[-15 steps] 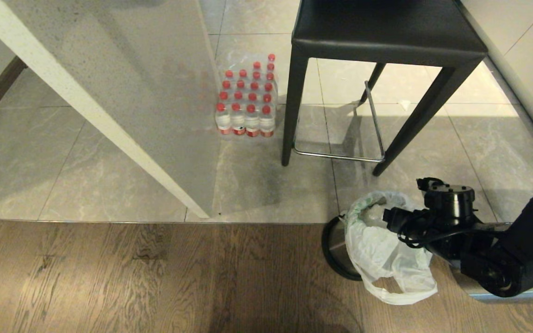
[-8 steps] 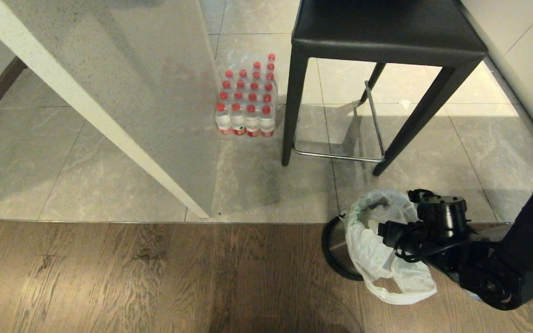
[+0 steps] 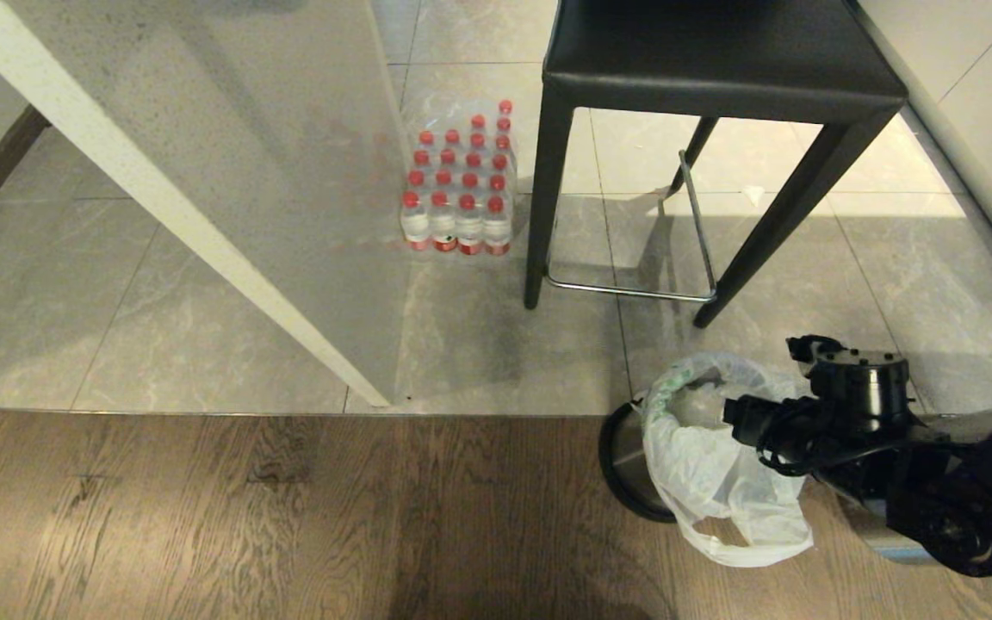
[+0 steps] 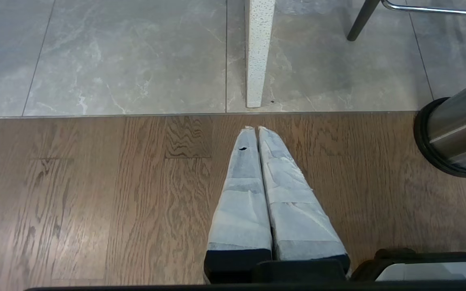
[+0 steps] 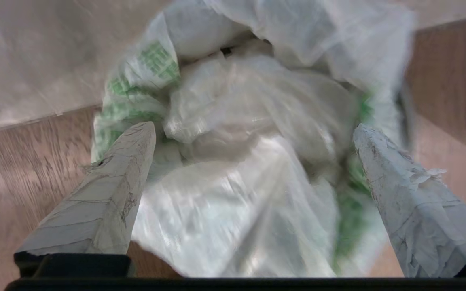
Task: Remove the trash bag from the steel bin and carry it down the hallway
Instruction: Pick up the trash bag
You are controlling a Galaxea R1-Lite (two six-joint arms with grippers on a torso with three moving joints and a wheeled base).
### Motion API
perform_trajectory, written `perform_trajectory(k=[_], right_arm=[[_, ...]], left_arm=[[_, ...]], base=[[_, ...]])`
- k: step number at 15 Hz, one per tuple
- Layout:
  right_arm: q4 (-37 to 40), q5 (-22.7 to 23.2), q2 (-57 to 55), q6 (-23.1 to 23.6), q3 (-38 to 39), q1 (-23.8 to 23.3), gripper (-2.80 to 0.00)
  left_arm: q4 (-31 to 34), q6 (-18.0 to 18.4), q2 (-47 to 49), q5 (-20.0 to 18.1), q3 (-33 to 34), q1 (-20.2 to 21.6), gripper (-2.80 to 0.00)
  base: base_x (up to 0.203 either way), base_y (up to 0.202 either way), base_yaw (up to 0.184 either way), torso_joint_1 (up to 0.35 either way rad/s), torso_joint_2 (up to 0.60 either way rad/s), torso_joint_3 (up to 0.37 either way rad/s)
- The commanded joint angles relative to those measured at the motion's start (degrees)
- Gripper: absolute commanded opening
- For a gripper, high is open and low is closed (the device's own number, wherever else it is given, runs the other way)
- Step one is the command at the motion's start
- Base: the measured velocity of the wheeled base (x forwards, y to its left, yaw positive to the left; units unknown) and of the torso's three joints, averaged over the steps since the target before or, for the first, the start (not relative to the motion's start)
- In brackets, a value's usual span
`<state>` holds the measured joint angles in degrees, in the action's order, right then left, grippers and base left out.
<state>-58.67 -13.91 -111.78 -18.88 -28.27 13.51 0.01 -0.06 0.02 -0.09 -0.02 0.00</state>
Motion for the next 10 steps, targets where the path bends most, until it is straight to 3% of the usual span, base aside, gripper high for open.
perform_trajectory(k=[1, 5, 8, 10], right_arm=[[0.1, 0.0, 3.8, 0.3, 2.4, -0.2, 0.00], [8.3, -0.1, 7.1, 1.1, 6.9, 3.3, 0.00], [9.5, -0.1, 7.0, 1.7, 6.6, 5.5, 0.00], [9.1, -0.3, 6.8, 6.1, 6.9, 5.5, 0.00]], left_arm=[[0.0, 0.0, 0.0, 0.0, 0.0, 0.0, -2.80], [0.0, 0.0, 0.0, 0.0, 0.0, 0.0, -2.80], [0.0, 0.0, 0.0, 0.0, 0.0, 0.0, -2.80], [0.0, 0.0, 0.0, 0.0, 0.0, 0.0, -2.80]], base=[[0.000, 0.000, 0.000, 0.000, 0.00, 0.000], [0.000, 0.000, 0.000, 0.000, 0.00, 0.000], [0.000, 0.000, 0.000, 0.000, 0.00, 0.000], [0.000, 0.000, 0.000, 0.000, 0.00, 0.000]])
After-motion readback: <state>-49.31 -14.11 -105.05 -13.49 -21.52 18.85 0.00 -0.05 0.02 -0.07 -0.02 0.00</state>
